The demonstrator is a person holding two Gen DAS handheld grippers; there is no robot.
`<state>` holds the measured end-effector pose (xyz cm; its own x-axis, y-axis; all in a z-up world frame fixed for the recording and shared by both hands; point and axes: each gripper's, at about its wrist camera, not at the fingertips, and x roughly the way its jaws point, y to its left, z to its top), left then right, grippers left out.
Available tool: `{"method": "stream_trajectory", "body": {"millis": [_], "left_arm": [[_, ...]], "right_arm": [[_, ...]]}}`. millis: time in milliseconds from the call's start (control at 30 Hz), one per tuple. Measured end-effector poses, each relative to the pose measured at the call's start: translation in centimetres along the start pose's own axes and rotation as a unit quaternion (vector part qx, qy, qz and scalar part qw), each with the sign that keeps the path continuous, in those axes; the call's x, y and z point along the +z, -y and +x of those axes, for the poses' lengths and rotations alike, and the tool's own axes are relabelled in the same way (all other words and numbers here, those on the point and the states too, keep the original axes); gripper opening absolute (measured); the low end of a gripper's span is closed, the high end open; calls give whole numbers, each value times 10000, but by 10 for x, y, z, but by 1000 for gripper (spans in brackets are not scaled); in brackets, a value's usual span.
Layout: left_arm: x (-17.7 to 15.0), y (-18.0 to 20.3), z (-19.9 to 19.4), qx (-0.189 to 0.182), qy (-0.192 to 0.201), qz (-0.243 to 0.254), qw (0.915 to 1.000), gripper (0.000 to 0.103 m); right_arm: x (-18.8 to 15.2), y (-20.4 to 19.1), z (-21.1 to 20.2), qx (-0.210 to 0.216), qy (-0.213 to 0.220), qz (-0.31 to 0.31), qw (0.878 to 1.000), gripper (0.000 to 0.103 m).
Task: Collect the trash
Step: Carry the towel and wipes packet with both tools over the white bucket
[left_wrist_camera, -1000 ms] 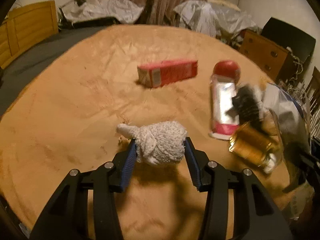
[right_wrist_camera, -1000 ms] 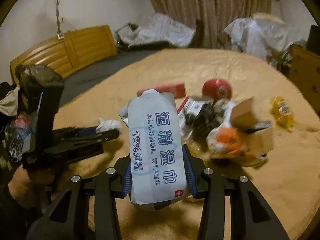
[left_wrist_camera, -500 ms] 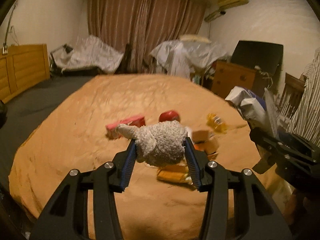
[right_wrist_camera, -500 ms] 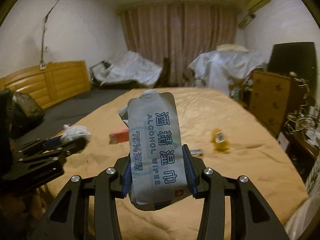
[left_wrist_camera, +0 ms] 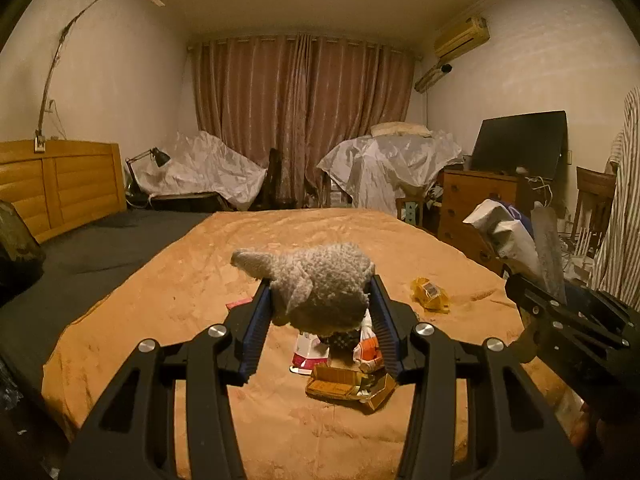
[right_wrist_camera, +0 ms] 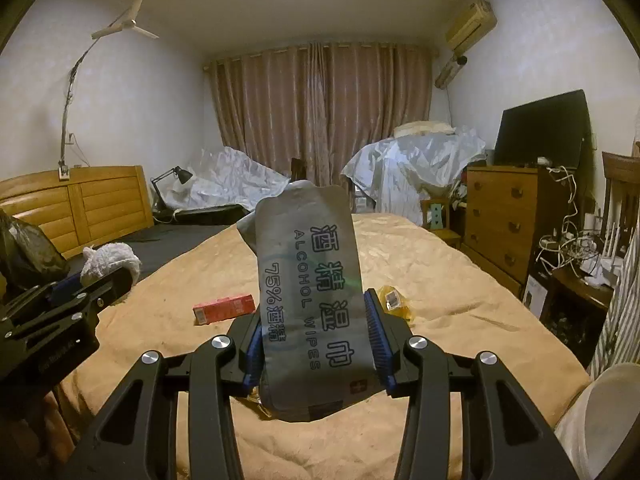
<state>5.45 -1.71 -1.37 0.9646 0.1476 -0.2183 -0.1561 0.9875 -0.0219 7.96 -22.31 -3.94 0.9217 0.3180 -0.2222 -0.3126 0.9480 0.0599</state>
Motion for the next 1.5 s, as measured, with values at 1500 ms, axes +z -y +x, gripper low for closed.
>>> {"method": "stream_trajectory", "body": {"millis": [1500], "left_arm": [[-13,271,23,-3039,-936,873,9441,48]], "right_arm": [[-7,342,-148,-2316,-1275,898,9602,46]]}}
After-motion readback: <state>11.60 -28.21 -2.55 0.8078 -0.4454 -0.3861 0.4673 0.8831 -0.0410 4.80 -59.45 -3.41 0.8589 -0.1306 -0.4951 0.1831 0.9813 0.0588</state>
